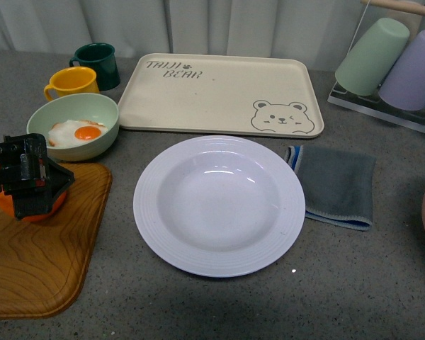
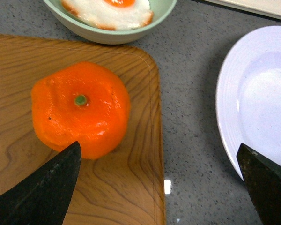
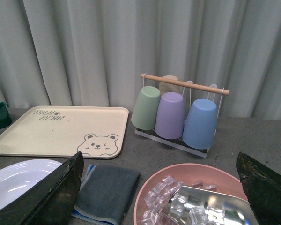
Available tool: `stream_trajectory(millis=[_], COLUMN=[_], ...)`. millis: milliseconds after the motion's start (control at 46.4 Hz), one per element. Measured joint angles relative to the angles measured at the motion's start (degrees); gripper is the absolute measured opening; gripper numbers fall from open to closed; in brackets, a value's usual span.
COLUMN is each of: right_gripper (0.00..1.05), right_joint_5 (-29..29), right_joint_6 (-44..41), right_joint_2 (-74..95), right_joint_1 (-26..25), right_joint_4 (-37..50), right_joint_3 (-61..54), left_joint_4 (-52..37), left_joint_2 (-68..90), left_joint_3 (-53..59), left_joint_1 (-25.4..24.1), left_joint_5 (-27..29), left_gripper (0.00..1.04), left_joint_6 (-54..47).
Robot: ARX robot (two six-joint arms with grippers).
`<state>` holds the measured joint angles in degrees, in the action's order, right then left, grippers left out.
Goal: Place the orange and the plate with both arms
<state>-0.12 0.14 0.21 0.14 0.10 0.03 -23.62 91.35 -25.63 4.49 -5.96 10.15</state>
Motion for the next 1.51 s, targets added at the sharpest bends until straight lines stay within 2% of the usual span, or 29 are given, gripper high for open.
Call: stream_trajectory(millis=[841,927,1078,1229,1337,1509], right_gripper=[0.95,0.95,0.95,0.95,0.95,0.95], right_joint_5=[0.0,0.0,0.0,0.0,0.0,0.0], right_joint_6=[0.0,0.0,0.0,0.0,0.0,0.0], right_joint_2=[0.0,0.0,0.0,0.0,0.0,0.0], right_joint_1=[0.0,0.0,0.0,0.0,0.0,0.0], right_joint_4=[0.0,0.0,0.0,0.0,0.0,0.0], right_joint_3=[0.0,0.0,0.0,0.0,0.0,0.0], left_joint_4=[-2.7,-2.8,-3.2,-3.5,-3.5,-2.5], left_joint_2=[15.0,15.1,15.1,15.1,15.1,12.1], left_joint_3=[-8.3,-8.1,-8.0,-8.0,-8.0,-6.7], left_joint_1=[-4.5,-4.4,-4.3,-4.2,-4.1,-3.2], left_joint_5=[3.3,3.3,3.4,3.5,3.7,5.0], left_gripper=[0.98,0.90,0.69,0.56,0.50,0.47], left_joint_6=[-2.8,-3.2,-3.7,-4.0,-4.3,-6.1])
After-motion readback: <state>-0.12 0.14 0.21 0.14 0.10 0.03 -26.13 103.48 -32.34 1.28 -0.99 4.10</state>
